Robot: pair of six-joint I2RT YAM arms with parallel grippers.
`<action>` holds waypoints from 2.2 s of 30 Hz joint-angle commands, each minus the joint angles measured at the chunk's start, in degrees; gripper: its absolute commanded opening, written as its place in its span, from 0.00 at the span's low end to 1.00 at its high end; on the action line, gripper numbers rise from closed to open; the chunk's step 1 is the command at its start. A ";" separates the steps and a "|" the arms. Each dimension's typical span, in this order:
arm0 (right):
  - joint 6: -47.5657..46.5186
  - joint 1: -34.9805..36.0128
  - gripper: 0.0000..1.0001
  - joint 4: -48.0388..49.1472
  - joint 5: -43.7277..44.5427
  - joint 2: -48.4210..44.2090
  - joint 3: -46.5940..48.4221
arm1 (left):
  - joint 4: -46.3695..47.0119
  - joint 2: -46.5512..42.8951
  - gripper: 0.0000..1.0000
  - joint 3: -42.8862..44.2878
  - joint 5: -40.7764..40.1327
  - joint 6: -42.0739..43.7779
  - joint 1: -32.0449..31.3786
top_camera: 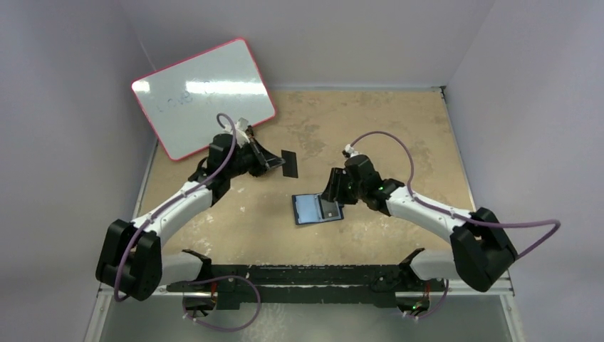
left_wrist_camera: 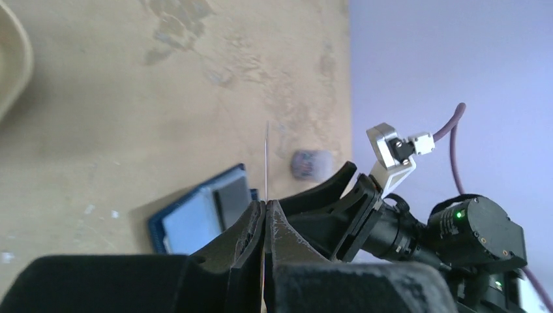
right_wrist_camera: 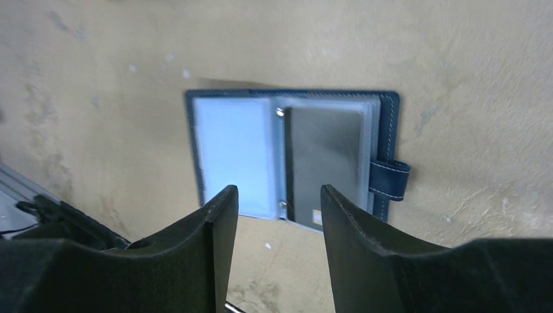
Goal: Put the credit cards into the card holder
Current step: Pick up the credit card from the storage box, then insert the credit card into the card holder.
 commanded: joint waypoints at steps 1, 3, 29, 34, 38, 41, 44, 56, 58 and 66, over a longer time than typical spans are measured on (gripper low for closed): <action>-2.03 0.18 0.52 -0.47 3.37 -7.15 5.49 | 22.63 -4.19 0.00 -7.62 6.12 -17.31 0.34; -2.02 0.18 0.52 1.43 1.14 -9.75 6.11 | 28.93 -5.21 0.00 -10.66 6.96 -22.00 0.40; 12.87 0.10 0.27 23.41 -15.73 -14.25 7.10 | 55.83 -7.74 0.00 -21.73 7.26 -31.83 -10.49; 13.95 0.14 0.03 25.15 -15.13 -15.12 5.67 | 53.95 -8.68 0.00 -23.48 4.92 -31.63 -11.07; 10.38 0.01 0.00 21.48 -12.20 -15.81 5.22 | 38.27 -11.47 0.21 -21.65 1.83 -22.80 -11.11; 6.59 -0.20 0.00 16.52 -8.39 -16.10 4.65 | 23.36 -12.23 0.35 -19.29 -2.24 -14.36 -11.11; 2.90 -0.32 0.00 12.81 -5.08 -15.76 3.35 | 8.26 -11.03 0.40 -16.74 -8.05 -6.70 -11.16; 0.37 -4.34 0.00 18.08 -9.57 -4.04 -2.37 | 30.77 4.87 0.40 -26.04 -4.95 -13.94 -12.71; 0.45 -5.06 0.00 19.80 -10.16 -3.05 -3.46 | 31.99 7.40 0.40 -26.23 -4.91 -13.87 -13.05; 0.38 -7.11 0.00 25.14 -13.00 0.12 -6.57 | 39.72 12.26 0.40 -27.76 -4.98 -15.08 -13.65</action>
